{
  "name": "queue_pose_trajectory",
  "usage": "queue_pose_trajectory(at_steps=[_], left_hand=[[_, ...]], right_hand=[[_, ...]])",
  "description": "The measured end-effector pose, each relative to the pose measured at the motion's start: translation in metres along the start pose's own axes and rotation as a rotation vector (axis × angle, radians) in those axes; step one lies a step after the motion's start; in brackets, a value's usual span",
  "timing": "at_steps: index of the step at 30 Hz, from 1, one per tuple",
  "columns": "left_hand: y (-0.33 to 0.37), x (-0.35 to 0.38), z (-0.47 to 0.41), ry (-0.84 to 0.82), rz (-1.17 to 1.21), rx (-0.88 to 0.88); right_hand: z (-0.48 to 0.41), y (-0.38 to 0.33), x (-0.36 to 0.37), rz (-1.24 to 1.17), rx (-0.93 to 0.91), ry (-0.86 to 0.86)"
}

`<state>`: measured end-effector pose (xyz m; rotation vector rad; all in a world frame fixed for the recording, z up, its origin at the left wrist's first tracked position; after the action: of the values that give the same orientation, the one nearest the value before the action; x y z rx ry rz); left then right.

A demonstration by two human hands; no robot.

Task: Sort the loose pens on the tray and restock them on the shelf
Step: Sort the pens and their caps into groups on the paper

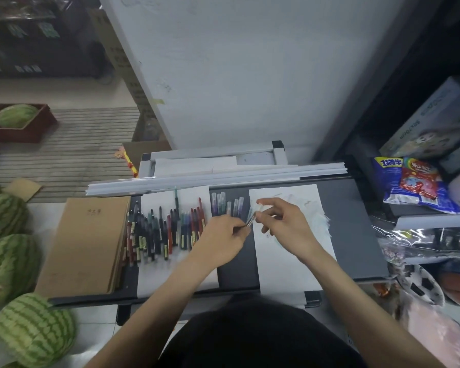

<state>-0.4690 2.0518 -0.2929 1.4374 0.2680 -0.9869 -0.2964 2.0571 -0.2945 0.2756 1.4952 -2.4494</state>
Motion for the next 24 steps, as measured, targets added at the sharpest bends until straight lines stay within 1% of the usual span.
queue_pose_trajectory(at_steps=[3,8,10,13,18,24], left_hand=[[-0.021,0.012,-0.018,-0.025,-0.046,-0.092],[-0.047,0.024,-0.042,-0.007,-0.148,-0.205],[-0.051,0.028,-0.049,0.024,-0.178,-0.218],[-0.053,0.035,-0.056,0.046,-0.172,-0.212],[-0.053,0.044,-0.061,0.057,-0.216,-0.193],[-0.06,0.045,-0.059,0.115,-0.134,-0.207]], right_hand=[[-0.011,0.025,-0.009,0.182,0.102,0.062],[-0.01,0.055,-0.035,0.722,0.155,0.173],[-0.008,0.067,-0.039,0.869,0.169,0.175],[-0.007,0.081,-0.036,0.96,0.156,0.163],[-0.01,0.09,-0.019,1.003,0.096,0.148],[-0.02,0.088,-0.005,1.063,0.028,0.152]])
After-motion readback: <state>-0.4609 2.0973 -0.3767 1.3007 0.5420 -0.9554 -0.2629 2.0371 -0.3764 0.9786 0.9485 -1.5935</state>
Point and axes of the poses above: each hand's wrist, its own z-axis away from the middle knuckle, its own x-axis out of the palm, y = z × x, the point moved 5 cm from there along -z, towards the middle knuckle, and after that the axes turned 9 degrees about x, right-handed, at the moved point
